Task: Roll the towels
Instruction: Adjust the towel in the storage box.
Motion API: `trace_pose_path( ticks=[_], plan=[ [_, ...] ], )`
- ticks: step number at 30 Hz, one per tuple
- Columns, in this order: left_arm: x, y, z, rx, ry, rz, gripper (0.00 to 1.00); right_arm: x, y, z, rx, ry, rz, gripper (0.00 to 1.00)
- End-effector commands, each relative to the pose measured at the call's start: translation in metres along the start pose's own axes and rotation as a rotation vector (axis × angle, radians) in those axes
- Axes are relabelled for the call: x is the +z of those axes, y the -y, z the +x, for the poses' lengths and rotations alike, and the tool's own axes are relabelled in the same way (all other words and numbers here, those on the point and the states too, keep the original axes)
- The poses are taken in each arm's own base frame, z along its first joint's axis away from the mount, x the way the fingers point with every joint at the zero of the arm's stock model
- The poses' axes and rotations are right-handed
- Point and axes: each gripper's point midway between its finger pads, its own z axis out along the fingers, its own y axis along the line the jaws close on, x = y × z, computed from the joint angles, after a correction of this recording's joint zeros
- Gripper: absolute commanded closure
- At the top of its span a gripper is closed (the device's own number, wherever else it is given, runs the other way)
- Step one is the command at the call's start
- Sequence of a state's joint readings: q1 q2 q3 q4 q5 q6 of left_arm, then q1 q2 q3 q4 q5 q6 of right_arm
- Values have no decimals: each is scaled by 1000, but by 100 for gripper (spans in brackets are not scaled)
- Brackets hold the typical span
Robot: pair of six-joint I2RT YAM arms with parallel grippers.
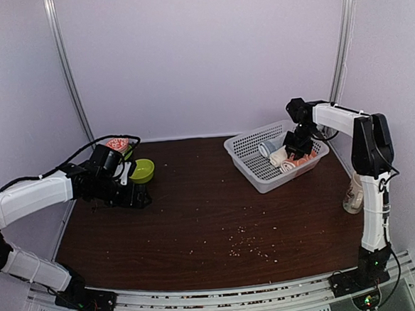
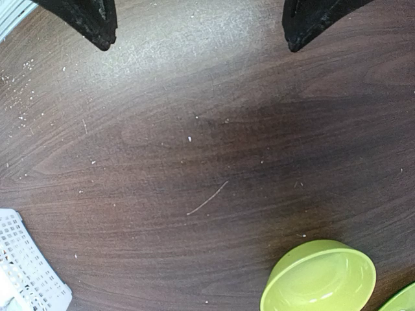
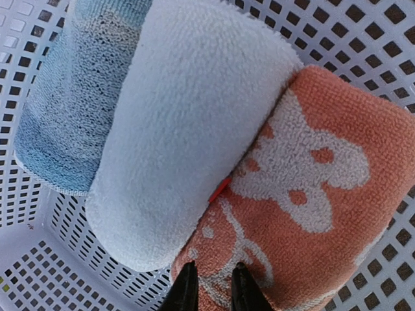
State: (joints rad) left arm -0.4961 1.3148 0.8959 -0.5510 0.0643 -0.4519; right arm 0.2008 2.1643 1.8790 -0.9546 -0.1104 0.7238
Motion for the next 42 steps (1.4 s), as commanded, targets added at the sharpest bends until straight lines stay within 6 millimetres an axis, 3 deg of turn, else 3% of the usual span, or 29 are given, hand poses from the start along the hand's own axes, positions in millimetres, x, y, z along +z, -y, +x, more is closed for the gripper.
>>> trace_pose_path(
  ticks=[1, 6, 9, 13, 22, 32, 35, 40, 42],
  plan=[
    [-4, 1, -11, -9, 22, 5, 9, -12, -9, -8, -15, 13, -19, 79],
    [-3, 2, -12, -9, 21, 9, 9, -53, -32, -36, -1, 126, -114, 78],
    [-2, 3, -11, -7, 15, 10, 9, -61, -41, -51, 14, 153, -142, 77],
    [-3, 1, -11, -9, 18, 2, 9, -42, -44, -61, 66, 147, -170, 78],
    [-3, -3, -10, -1, 19, -16, 9, 6, -47, -63, 112, 107, -178, 77],
    [-3, -4, -10, 1, 21, -26, 9, 15, -25, -77, 183, 133, -160, 76],
    [-3, -4, -10, 1, 22, -25, 9, 7, -25, -80, 164, 144, -167, 72],
    [-4, -4, -10, 1, 23, -24, 9, -35, -33, -90, 122, 210, -209, 67],
    [-4, -4, -10, 2, 24, -23, 9, -44, -28, -85, 101, 217, -199, 66]
  ],
)
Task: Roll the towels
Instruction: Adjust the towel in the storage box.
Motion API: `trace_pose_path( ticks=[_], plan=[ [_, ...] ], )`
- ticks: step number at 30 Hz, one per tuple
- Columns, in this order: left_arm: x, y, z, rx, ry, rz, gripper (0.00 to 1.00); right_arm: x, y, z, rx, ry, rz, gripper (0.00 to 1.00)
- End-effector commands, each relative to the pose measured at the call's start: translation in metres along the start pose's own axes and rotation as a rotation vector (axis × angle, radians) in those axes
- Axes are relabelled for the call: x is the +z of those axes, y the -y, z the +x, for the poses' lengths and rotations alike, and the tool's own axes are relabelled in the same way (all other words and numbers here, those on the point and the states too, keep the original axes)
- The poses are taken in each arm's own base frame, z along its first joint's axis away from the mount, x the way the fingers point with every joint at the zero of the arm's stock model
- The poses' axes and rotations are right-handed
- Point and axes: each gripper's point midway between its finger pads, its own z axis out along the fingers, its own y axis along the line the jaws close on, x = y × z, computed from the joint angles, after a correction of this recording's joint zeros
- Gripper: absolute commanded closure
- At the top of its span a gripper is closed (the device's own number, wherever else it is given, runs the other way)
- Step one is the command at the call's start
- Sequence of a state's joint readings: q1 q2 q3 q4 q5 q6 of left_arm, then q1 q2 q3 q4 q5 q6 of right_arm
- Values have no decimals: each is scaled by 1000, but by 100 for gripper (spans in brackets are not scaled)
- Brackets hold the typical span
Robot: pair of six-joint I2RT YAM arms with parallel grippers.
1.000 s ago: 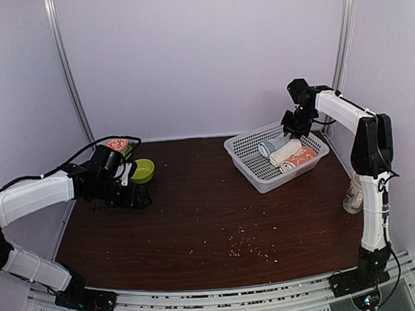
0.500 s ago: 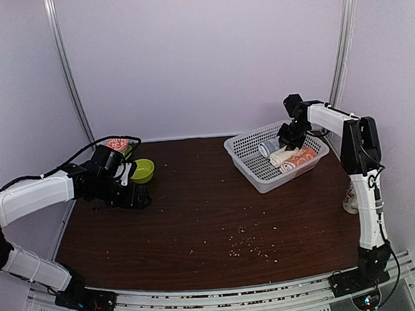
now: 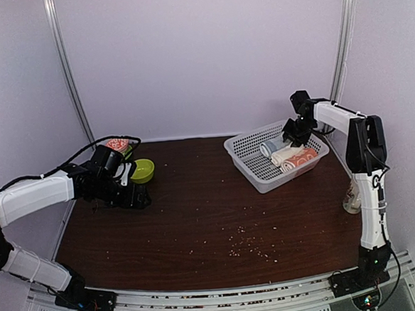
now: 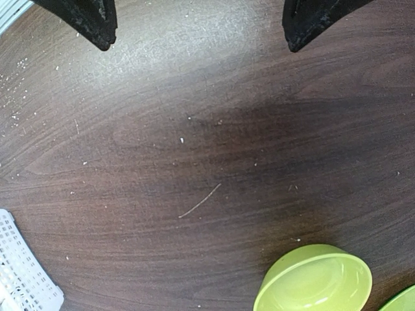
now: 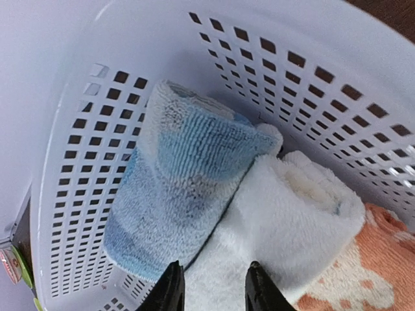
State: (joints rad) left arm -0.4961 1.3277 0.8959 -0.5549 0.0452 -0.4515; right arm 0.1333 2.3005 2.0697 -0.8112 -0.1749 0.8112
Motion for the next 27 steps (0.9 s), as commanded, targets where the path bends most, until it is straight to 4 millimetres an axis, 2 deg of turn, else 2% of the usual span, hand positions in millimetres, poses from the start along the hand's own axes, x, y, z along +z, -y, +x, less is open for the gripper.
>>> trace_pose_path(
  ticks=[1, 4, 10, 19, 27],
  plan=[
    [-8, 1, -12, 2, 35, 3, 9, -60, -12, -18, -55, 98, -47, 66],
    [-7, 1, -12, 1, 34, 5, 9, -76, -5, -14, -62, 112, -40, 66],
    [-7, 2, -13, 1, 33, 7, 9, -79, 21, -7, -66, 114, 42, 69],
    [-7, 1, -12, 0, 30, 4, 9, -65, 70, 0, -42, 100, 193, 71],
    [-6, 0, -10, -1, 26, 0, 9, -39, 93, 10, -27, 35, 249, 71]
  ],
)
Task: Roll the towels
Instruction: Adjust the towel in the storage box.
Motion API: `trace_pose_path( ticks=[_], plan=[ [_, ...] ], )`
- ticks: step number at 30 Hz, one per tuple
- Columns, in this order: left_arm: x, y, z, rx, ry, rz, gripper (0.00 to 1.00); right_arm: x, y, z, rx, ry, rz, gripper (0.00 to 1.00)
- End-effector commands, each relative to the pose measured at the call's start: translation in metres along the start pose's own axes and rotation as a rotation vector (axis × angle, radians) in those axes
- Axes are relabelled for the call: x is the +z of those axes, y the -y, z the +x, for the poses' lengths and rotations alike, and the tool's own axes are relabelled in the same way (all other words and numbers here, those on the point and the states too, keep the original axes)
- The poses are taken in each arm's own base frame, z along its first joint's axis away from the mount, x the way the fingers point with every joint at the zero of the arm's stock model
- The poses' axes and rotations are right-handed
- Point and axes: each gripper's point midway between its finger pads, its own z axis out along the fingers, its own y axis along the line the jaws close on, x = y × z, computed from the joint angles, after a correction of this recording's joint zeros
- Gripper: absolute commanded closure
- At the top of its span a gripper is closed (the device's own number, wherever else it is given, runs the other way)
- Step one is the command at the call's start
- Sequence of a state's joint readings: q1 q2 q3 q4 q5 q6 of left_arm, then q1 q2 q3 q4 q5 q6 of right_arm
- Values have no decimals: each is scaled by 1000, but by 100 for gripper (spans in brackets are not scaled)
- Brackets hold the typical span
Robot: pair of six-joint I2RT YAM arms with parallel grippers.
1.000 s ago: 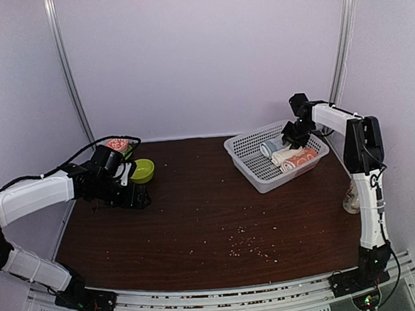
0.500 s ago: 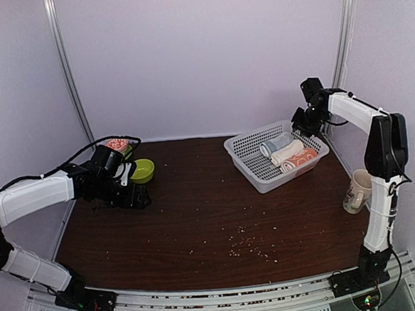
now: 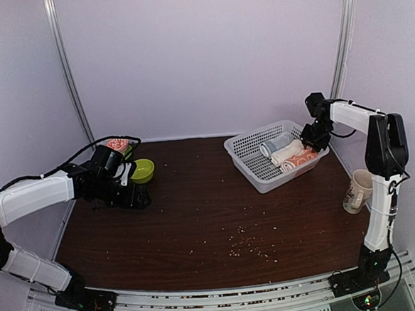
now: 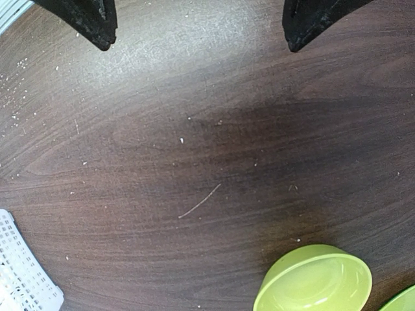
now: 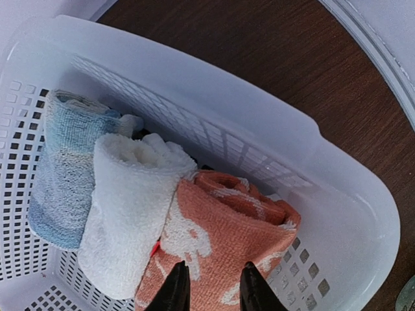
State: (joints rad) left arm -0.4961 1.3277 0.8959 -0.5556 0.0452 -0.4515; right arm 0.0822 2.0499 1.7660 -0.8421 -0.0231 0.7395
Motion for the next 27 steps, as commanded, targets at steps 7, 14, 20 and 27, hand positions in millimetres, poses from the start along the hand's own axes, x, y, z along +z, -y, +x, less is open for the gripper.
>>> trace_pose_path(
  ticks=[7, 14, 20, 27],
  plan=[
    [-4, 1, -10, -3, 20, 3, 9, 23, 20, 12, -18, -50, 81, 71],
    [-8, 1, -11, 1, 33, 6, 9, -9, -3, -1, -5, 18, -51, 67],
    [-15, 5, -16, 10, 64, 26, 9, -108, -50, -13, -124, 225, -270, 54],
    [-32, 2, -23, 21, 128, 8, 9, -193, -62, 57, -336, 361, -443, 54]
  ],
)
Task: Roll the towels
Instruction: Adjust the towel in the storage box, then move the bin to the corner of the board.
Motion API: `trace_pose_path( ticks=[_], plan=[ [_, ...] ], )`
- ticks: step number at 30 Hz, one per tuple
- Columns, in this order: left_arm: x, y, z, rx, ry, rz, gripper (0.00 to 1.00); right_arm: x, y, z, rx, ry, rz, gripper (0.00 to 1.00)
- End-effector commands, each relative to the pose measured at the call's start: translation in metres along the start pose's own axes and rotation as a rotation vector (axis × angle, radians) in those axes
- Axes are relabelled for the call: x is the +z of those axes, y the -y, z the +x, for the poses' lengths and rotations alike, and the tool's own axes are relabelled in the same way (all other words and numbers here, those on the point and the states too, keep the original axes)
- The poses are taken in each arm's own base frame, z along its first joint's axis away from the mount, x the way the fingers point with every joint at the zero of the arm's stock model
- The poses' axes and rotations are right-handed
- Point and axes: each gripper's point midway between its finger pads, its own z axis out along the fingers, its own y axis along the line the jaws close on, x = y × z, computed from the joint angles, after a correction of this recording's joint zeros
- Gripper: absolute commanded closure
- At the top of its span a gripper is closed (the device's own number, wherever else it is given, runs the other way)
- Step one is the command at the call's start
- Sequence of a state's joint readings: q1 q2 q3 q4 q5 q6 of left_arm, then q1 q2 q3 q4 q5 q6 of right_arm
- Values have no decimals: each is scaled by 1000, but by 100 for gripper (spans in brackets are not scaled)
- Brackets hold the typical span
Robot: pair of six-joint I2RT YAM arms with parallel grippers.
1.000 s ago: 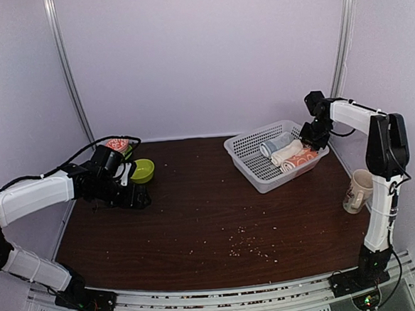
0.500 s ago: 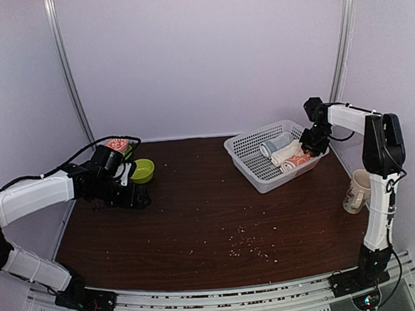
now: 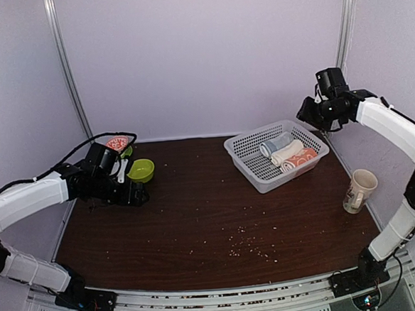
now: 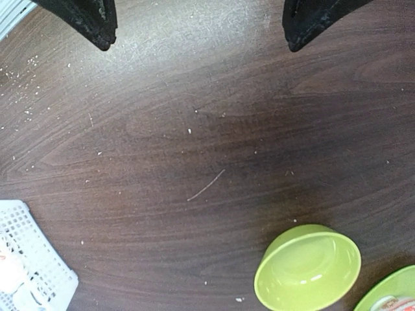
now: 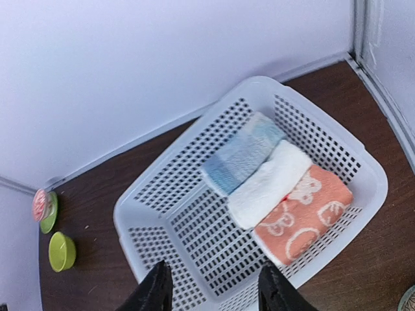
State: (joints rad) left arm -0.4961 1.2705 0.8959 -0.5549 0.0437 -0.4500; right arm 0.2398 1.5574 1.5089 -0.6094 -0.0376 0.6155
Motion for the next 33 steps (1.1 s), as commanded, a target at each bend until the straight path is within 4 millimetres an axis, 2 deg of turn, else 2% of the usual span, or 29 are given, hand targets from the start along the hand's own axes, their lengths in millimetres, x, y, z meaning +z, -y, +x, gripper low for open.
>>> trace_pose_path(
  ticks=[1, 2, 3, 4, 5, 7, 8, 9, 12, 15, 20, 26, 29, 33],
  plan=[
    [-19, -3, -16, 17, 85, -15, 9, -36, -18, 44, -161, 44, -79, 54],
    [-22, -3, -18, 15, 97, -18, 9, -44, -19, 60, -185, 44, -91, 54],
    [-26, -4, -19, 11, 111, -22, 9, -42, -11, 87, -206, 14, -85, 55],
    [-29, -6, -21, 4, 126, -30, 9, -49, -13, 98, -205, 18, -104, 56],
    [-32, -7, -22, -3, 139, -37, 9, -50, -7, 117, -197, 2, -100, 57],
    [-39, -9, -26, -18, 170, -48, 9, -46, 4, 154, -172, -42, -111, 60],
    [-41, -11, -26, -31, 179, -55, 9, -39, 18, 178, -163, -82, -87, 61],
    [-42, -12, -27, -41, 187, -57, 10, -34, 24, 194, -149, -106, -80, 62],
    [-39, -11, -25, -79, 177, -52, 10, -19, 34, 229, -127, -177, -65, 64],
    [-37, -10, -23, -110, 174, -40, 10, -4, 36, 254, -137, -229, -50, 65],
    [-37, -11, -19, -131, 171, -36, 11, 24, 25, 268, -138, -247, -44, 66],
    [-32, -12, -9, -149, 131, -36, 11, 62, 0, 262, -135, -242, -4, 66],
    [-30, -13, -4, -158, 112, -42, 11, 77, -17, 253, -136, -227, 2, 67],
    [-29, -13, -2, -156, 120, -33, 11, 96, -24, 246, -162, -213, 57, 67]
  ],
)
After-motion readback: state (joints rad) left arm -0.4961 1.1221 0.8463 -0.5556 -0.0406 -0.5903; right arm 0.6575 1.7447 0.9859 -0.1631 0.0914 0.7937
